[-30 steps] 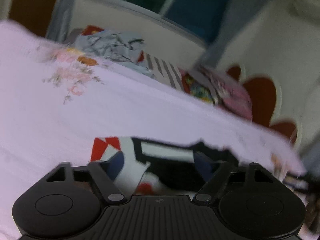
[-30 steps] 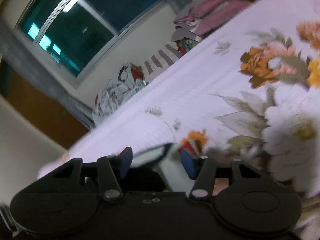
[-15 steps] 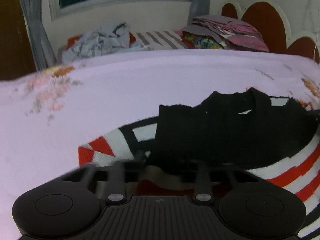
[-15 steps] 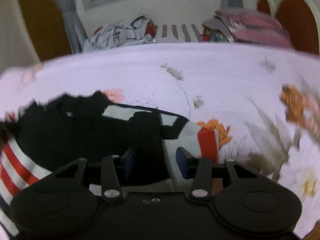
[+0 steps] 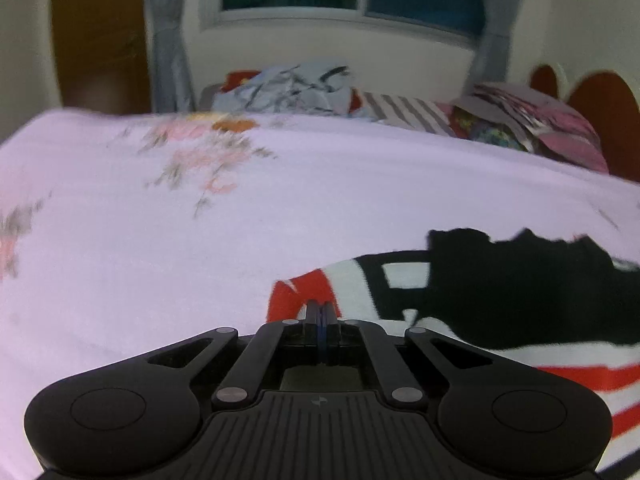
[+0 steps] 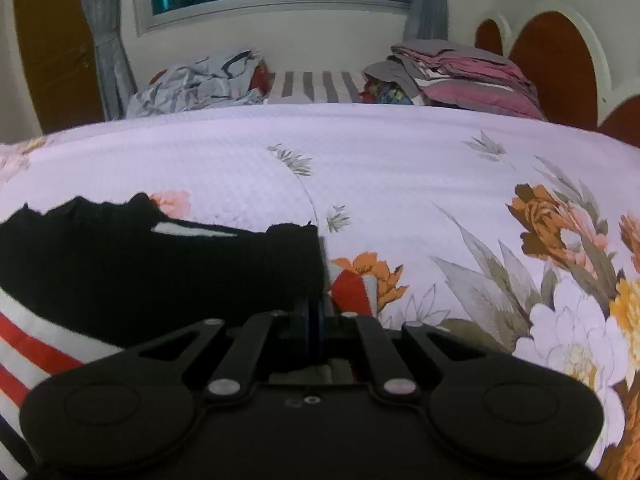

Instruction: Fold small clothes

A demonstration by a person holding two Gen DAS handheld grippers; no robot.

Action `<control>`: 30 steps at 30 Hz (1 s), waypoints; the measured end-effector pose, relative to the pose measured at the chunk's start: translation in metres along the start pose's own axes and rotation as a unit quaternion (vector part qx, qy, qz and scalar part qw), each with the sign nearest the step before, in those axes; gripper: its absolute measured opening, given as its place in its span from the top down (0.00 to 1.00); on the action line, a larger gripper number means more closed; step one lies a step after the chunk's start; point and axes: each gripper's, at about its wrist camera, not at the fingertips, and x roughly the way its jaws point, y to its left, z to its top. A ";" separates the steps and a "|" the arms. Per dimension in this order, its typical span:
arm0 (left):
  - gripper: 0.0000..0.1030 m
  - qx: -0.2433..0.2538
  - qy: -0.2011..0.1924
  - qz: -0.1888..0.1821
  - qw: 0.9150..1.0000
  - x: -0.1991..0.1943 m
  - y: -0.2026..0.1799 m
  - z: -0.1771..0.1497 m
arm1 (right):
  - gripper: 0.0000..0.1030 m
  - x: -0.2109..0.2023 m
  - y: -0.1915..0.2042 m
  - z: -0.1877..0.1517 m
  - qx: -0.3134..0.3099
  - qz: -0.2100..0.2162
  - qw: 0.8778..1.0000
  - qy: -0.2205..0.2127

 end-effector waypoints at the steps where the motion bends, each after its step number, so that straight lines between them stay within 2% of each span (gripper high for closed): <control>1: 1.00 -0.001 -0.003 -0.019 1.000 -0.004 0.000 0.001 | 0.94 0.000 0.001 0.000 -0.004 -0.001 1.000 -0.001; 2: 0.97 -0.010 -0.002 -0.041 0.999 -0.009 0.001 0.003 | 0.90 -0.003 0.001 0.000 -0.002 -0.001 1.000 -0.003; 3: 0.90 -0.021 -0.002 -0.054 0.998 -0.012 0.000 0.005 | 0.86 -0.004 -0.001 0.002 0.004 -0.002 1.000 -0.005; 4: 0.53 -0.027 -0.007 -0.072 0.997 -0.016 -0.001 0.009 | 0.79 -0.007 -0.004 0.003 0.011 0.000 1.000 -0.013; 5: 0.12 -0.029 -0.023 -0.079 0.996 -0.023 -0.004 0.012 | 0.77 -0.011 -0.005 0.005 0.017 0.003 1.000 -0.021; 6: 0.09 -0.026 -0.043 -0.082 0.995 -0.027 -0.006 0.014 | 0.76 -0.014 -0.006 0.007 0.023 0.008 0.999 -0.026; 7: 0.09 -0.016 -0.046 -0.092 0.995 -0.026 -0.012 0.018 | 0.75 -0.016 -0.006 0.009 0.027 0.015 0.999 -0.027; 9: 0.21 -0.004 -0.016 -0.108 0.994 -0.014 -0.019 0.026 | 0.75 -0.016 -0.003 0.013 0.020 0.020 0.999 -0.020; 10: 0.35 0.004 0.001 -0.103 0.995 -0.006 -0.024 0.029 | 0.77 -0.014 0.000 0.014 0.014 0.020 1.000 -0.014; 12: 0.45 0.019 0.051 -0.107 0.993 0.015 -0.030 0.032 | 0.77 -0.006 0.003 0.016 0.010 0.013 1.000 0.005; 13: 0.48 0.021 0.075 -0.107 0.991 0.024 -0.034 0.031 | 0.77 -0.002 0.004 0.016 0.009 0.005 1.000 0.015; 14: 0.48 0.034 0.082 -0.102 0.991 0.028 -0.038 0.029 | 0.77 -0.001 0.006 0.016 0.007 -0.002 1.000 0.016; 15: 0.53 0.052 0.076 -0.098 0.991 0.024 -0.042 0.027 | 0.77 0.000 0.007 0.016 0.006 -0.003 1.000 0.016; 16: 0.93 0.073 0.067 -0.089 0.991 0.021 -0.047 0.026 | 0.83 -0.001 0.009 0.016 0.000 -0.002 1.000 0.015; 17: 0.97 0.088 0.051 -0.093 0.990 0.014 -0.049 0.024 | 0.95 -0.003 0.012 0.014 -0.009 0.002 1.000 0.014; 19: 0.97 0.083 -0.010 -0.077 0.994 -0.009 -0.045 0.018 | 0.96 -0.010 0.019 0.012 -0.032 -0.005 0.999 -0.004; 20: 0.97 0.069 -0.049 -0.062 0.995 -0.023 -0.039 0.013 | 0.96 -0.015 0.020 0.011 -0.031 -0.003 0.999 -0.018; 21: 0.97 0.046 -0.066 -0.052 0.995 -0.032 -0.031 0.010 | 0.96 -0.023 0.020 0.011 -0.028 0.001 0.999 -0.037; 23: 0.97 0.014 -0.061 -0.025 0.998 -0.032 -0.020 0.002 | 0.96 -0.029 0.021 0.009 -0.040 -0.007 0.997 -0.061; 24: 0.96 0.015 -0.028 -0.018 0.999 -0.021 -0.021 -0.003 | 0.96 -0.021 0.021 0.006 -0.046 -0.016 0.998 -0.049; 25: 0.97 0.021 -0.012 -0.008 1.000 -0.013 -0.024 -0.010 | 0.96 -0.010 0.020 0.004 -0.050 -0.030 0.998 -0.029; 26: 0.97 0.040 -0.021 0.003 0.999 -0.011 -0.029 -0.015 | 0.96 0.003 0.017 -0.001 -0.048 -0.038 0.998 -0.005; 30: 0.97 0.076 -0.022 0.023 0.997 -0.016 -0.045 -0.016 | 0.94 0.002 0.023 0.000 -0.046 -0.049 0.998 -0.010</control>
